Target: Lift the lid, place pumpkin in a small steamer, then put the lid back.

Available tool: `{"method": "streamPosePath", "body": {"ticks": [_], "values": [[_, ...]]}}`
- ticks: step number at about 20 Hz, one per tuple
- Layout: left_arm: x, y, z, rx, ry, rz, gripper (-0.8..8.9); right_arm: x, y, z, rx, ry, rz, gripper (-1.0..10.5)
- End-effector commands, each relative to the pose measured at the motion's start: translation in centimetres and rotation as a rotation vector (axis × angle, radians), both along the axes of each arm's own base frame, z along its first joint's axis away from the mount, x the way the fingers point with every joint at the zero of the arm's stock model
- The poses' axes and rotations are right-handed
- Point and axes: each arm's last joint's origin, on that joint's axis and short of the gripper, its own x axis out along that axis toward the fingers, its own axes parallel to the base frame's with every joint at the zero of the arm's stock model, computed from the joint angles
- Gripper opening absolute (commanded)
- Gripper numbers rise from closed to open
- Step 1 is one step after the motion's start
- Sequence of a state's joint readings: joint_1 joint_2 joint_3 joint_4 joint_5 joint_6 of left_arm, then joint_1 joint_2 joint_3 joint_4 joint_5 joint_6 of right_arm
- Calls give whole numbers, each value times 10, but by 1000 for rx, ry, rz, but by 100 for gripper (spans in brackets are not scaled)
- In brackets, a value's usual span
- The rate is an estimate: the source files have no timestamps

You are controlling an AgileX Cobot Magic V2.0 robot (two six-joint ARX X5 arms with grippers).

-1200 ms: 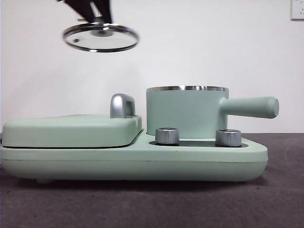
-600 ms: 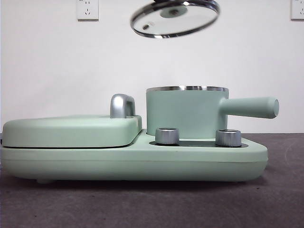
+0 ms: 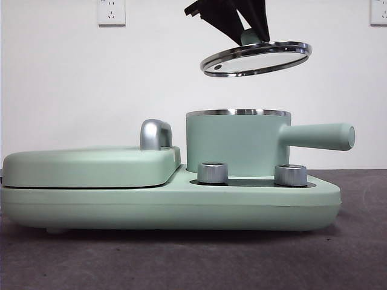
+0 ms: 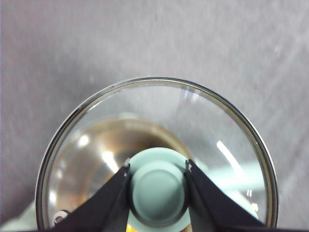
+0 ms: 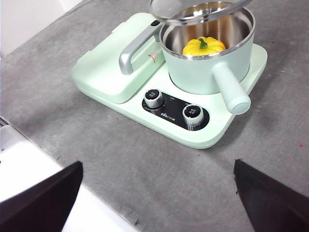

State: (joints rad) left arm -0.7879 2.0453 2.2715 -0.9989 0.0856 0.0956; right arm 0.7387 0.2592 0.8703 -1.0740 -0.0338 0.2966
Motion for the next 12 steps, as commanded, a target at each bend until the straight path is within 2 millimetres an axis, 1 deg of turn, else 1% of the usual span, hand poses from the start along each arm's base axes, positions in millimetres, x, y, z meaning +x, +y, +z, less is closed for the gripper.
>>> {"method": "streamPosePath", "body": {"ticks": [1,6,12], "values": [[5,-9,-2,-35,-14,-59,14,-1,0,2,15,-1,6,496],[21,-12,-24,14,9,-67,15,-1,0,2,15,-1,6,496],[38,-6,-46,68,59,-31,15,-1,-1,2,11,-4,-4,496]]}}
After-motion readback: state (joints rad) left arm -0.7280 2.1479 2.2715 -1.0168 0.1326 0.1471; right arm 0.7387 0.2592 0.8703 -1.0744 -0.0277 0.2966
